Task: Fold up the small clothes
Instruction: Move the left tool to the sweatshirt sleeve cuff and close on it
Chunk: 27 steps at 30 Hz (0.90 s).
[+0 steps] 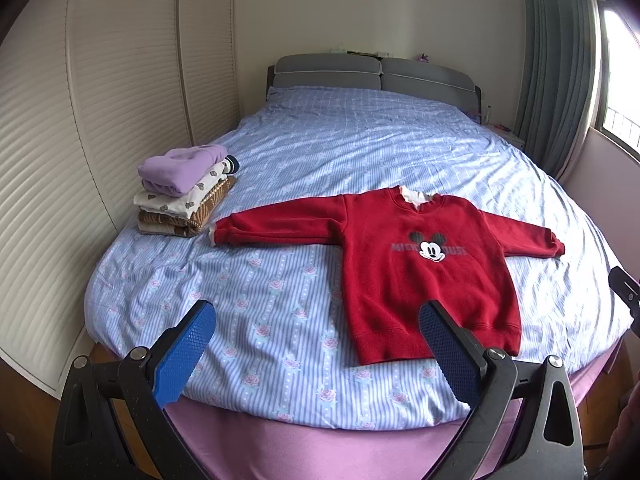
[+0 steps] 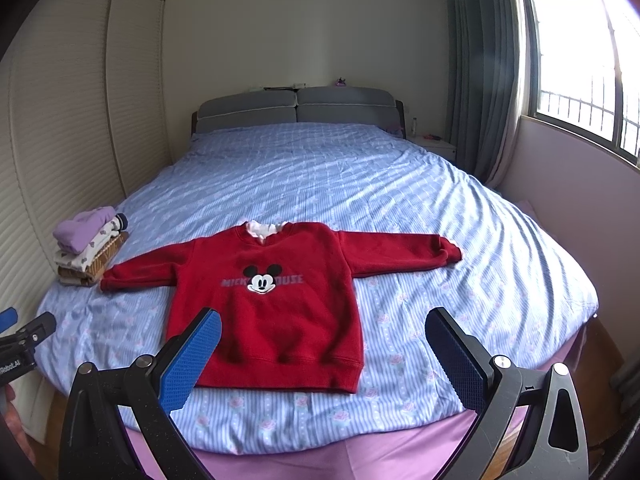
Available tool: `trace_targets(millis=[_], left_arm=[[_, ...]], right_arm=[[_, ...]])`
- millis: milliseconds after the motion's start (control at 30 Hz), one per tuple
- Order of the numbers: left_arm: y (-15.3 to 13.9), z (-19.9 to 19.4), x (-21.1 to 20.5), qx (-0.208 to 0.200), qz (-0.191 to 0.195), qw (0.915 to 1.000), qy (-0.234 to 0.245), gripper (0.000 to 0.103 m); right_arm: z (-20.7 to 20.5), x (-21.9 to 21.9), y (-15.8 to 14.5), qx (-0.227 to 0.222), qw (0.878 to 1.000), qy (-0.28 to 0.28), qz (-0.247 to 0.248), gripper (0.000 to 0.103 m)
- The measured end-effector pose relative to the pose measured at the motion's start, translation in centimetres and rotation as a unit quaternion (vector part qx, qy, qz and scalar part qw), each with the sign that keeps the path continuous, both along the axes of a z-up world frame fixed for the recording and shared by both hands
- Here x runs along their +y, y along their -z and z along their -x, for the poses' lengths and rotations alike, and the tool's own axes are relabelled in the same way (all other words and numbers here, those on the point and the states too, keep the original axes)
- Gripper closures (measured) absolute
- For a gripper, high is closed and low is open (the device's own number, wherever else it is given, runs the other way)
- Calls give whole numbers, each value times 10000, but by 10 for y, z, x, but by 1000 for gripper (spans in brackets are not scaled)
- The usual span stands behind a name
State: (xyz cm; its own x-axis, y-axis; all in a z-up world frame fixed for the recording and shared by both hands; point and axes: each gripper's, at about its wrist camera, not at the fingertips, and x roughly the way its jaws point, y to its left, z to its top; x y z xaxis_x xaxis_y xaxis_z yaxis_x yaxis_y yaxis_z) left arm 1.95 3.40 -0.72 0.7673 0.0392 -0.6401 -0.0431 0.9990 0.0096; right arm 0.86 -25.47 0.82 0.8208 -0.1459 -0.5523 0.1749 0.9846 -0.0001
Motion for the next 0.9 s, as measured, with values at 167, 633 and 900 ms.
trace_targets(millis=[167, 633, 900], left_arm=[[9, -26, 32, -85, 140, 9994, -289, 0], [45, -137, 136, -321, 174, 9971, -664, 5], [109, -223, 204, 90, 435, 9973, -583, 50]], right_arm=[[-25, 16, 9, 50, 10000, -79, -31, 0], [-159, 144, 39, -67, 9952, -881, -414, 0], [-226, 211, 74, 88, 9937, -1014, -464, 0]])
